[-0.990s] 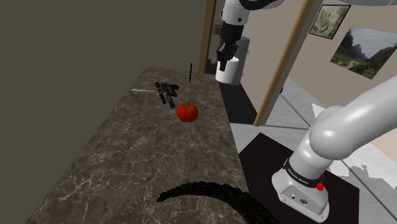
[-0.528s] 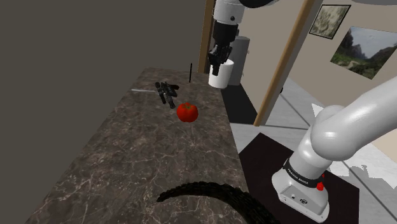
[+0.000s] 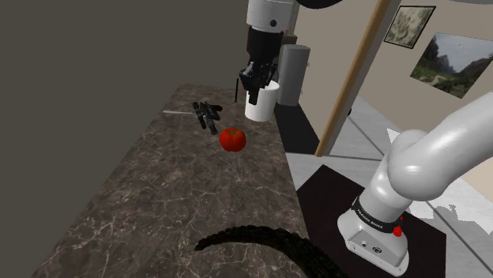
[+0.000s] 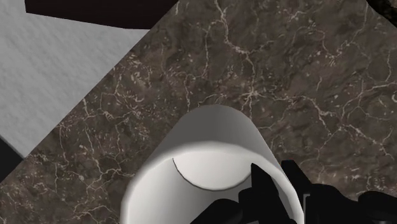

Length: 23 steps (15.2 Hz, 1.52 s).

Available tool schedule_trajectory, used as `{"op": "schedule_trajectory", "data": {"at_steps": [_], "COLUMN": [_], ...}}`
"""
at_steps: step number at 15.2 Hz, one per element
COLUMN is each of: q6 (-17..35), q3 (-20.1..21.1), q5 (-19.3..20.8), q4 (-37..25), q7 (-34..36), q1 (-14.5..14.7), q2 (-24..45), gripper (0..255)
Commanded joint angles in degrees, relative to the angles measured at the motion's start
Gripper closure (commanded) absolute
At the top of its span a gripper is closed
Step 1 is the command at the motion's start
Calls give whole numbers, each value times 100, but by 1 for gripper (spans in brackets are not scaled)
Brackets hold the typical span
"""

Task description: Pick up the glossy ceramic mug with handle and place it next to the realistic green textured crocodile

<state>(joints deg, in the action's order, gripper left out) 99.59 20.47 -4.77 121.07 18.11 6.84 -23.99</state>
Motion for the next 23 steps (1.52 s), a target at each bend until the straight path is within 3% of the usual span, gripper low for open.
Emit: {"op": "schedule_trajectory", "data": {"at_steps": [1, 4, 23], "q6": [-8, -28, 1446], "q3": [256, 600, 768], "q5": [-35, -46, -71], "q4": [-186, -451, 889], "q7": [346, 808, 892], "q1": [80, 184, 227], "q2": [169, 410, 552], "gripper": [255, 255, 255]}}
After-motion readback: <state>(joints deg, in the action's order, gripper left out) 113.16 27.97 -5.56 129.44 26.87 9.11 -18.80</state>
